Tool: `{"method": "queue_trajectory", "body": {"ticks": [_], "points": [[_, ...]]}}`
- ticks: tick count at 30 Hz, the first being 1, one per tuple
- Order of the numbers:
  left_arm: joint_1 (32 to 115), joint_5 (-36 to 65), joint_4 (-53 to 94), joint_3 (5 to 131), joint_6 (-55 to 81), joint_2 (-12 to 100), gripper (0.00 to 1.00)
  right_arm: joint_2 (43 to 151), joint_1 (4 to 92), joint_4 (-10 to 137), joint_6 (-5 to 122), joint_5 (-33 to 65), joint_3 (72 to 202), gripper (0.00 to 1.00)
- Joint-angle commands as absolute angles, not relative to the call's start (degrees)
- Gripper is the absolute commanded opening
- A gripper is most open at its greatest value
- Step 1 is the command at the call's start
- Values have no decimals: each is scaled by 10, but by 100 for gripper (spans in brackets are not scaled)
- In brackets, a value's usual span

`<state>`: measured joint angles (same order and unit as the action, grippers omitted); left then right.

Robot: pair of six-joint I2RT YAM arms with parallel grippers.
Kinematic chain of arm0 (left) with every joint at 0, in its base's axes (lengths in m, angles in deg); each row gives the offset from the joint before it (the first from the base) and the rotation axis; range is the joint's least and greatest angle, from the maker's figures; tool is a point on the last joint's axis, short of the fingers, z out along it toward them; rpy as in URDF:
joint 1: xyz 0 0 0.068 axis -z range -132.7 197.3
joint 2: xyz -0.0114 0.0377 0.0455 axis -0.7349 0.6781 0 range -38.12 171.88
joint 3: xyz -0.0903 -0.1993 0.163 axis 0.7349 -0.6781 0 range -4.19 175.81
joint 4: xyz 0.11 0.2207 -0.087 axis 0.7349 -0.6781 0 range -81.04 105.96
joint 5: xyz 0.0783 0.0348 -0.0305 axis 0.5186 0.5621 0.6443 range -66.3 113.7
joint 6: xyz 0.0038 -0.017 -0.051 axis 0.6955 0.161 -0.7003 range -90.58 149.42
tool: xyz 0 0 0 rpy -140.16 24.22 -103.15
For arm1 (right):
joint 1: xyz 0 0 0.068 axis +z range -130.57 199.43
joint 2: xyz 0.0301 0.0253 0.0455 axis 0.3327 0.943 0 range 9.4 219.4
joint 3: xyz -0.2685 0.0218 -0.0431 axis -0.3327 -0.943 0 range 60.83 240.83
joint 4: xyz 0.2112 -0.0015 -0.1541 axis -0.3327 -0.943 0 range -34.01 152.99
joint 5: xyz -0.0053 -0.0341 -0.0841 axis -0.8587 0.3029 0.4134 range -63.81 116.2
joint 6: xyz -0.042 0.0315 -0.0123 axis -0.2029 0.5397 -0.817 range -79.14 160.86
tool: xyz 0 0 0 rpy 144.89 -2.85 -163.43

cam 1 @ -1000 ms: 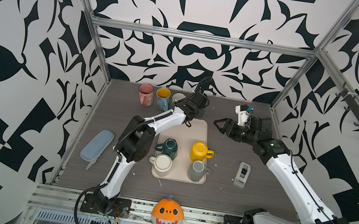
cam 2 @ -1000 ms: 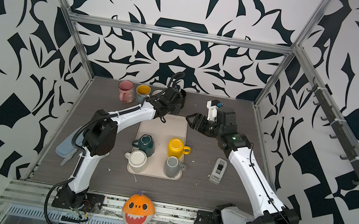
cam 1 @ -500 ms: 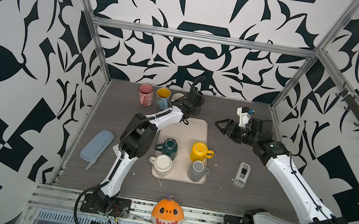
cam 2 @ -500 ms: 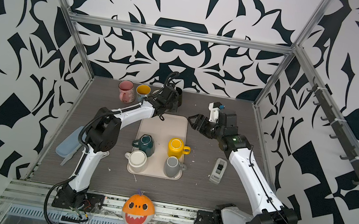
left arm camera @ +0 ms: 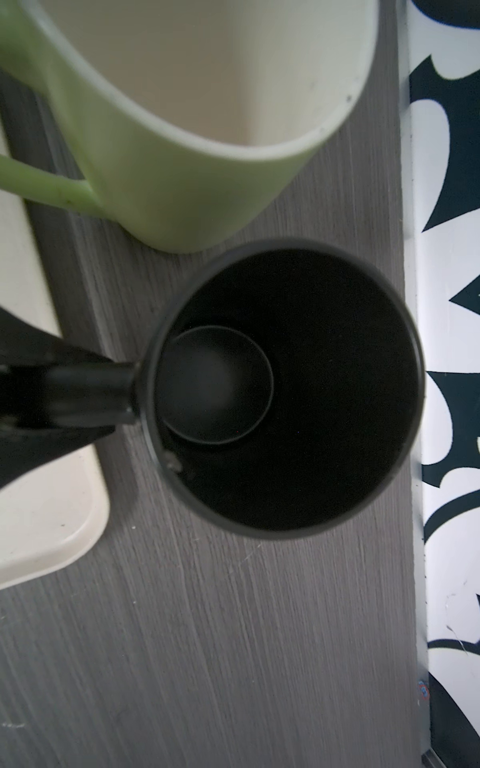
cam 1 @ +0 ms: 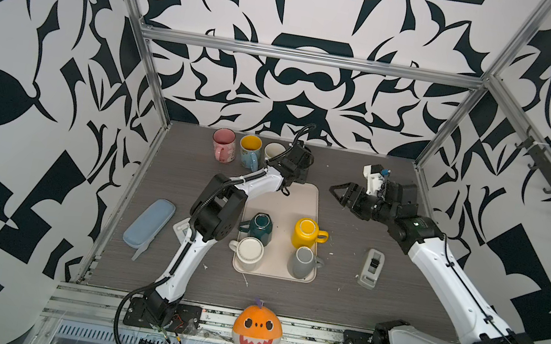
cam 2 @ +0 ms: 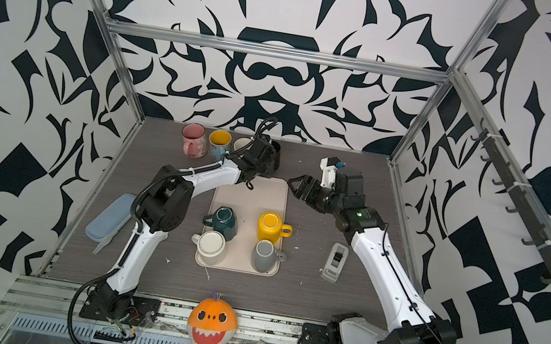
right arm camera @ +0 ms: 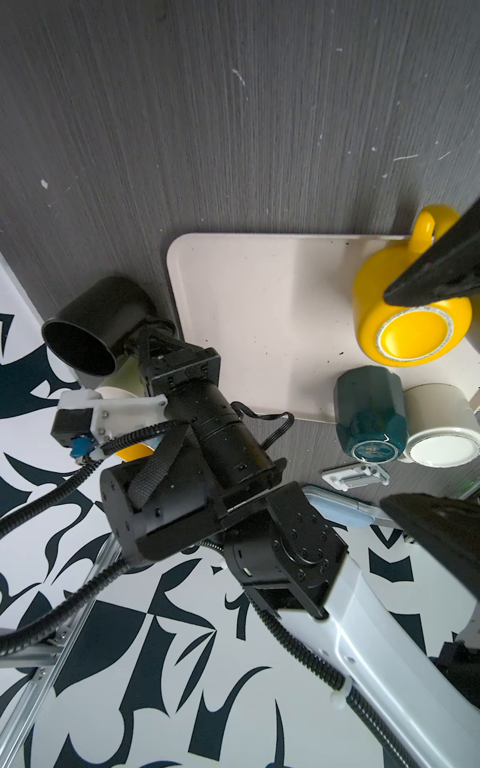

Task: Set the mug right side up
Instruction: 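Lower the black mug beside the light green mug and open the left gripper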

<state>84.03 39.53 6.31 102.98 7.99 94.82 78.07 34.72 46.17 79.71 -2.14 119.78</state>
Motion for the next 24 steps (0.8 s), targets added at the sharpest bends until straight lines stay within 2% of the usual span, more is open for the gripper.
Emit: {"method": "queue_trajectory", "body": {"ticks": [1,9,14,24], "points": [[840,415,122,1046,79,956,0,773,344,486,798,-29,1195,75],[840,422,120,1036,78,963,0,774,342,488,798,-29,1190,75],[840,424,110,1036,78,967,12,777,342,491,799,-31,1190,75],[841,419,112,1007,73,946,29,781,341,497,804,-36,1187,75]]}}
